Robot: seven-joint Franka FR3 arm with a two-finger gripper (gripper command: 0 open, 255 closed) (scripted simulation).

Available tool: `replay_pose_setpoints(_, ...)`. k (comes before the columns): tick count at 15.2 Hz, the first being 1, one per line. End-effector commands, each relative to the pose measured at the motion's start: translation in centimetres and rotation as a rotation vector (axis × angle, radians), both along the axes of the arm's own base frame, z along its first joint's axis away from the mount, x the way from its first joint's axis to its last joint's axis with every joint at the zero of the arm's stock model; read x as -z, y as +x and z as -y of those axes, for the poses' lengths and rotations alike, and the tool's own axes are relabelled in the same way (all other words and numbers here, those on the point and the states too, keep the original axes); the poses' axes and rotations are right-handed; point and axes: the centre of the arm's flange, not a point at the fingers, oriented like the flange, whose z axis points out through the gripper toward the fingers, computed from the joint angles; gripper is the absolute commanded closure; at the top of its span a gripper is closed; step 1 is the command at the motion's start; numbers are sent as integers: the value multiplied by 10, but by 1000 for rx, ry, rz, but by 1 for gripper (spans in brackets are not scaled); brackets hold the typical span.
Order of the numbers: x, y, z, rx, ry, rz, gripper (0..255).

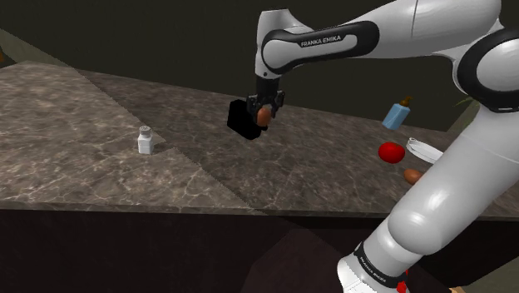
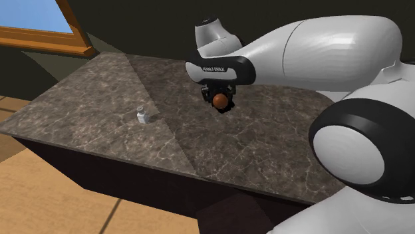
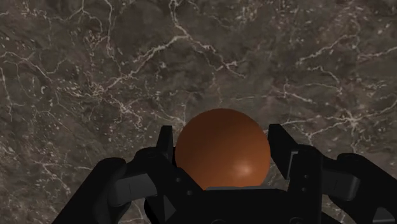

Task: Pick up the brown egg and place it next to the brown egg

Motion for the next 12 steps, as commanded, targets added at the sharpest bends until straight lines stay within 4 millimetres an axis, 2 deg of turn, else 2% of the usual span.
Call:
replay_pose_setpoints(1,0,-16,18,0,0,0,255)
replay_pose_setpoints(12,0,-107,131,0,0,0,255)
